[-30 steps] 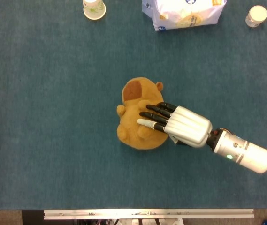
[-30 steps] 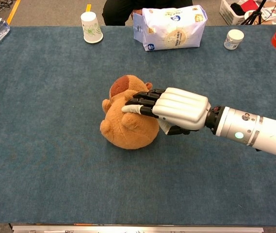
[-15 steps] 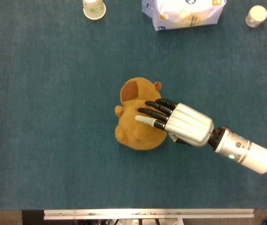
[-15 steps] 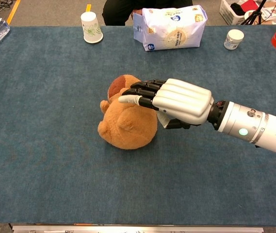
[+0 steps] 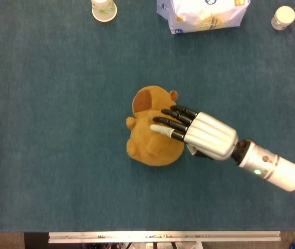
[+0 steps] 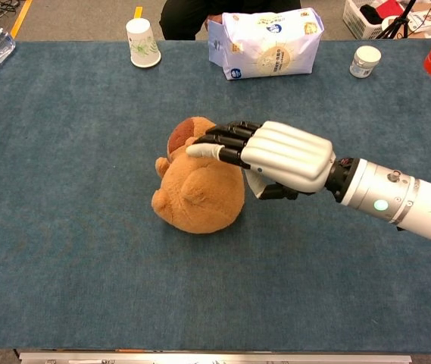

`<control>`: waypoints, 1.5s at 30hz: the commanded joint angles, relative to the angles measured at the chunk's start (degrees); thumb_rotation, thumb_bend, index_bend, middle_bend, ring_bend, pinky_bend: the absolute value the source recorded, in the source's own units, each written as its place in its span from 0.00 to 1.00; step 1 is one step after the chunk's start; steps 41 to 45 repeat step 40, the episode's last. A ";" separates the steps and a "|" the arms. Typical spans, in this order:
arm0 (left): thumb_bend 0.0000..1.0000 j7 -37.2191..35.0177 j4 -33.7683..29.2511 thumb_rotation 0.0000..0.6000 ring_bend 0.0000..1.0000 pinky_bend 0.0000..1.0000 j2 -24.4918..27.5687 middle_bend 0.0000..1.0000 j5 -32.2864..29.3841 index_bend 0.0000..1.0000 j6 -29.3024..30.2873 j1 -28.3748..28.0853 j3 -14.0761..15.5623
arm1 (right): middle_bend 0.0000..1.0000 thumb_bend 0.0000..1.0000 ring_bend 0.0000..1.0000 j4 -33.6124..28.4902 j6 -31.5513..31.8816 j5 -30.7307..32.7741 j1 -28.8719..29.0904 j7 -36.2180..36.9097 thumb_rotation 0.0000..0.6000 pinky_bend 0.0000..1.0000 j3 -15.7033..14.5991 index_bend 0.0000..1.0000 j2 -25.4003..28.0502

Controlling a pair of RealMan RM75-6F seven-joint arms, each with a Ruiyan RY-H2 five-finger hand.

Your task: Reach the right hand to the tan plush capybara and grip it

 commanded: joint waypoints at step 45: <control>0.10 2.37 3.64 1.00 0.45 0.61 -1.36 0.59 0.76 0.59 -3.30 -8.30 -5.85 | 0.27 0.72 0.12 -17.20 27.90 16.44 -35.48 -17.62 1.00 0.27 -1.63 0.14 28.74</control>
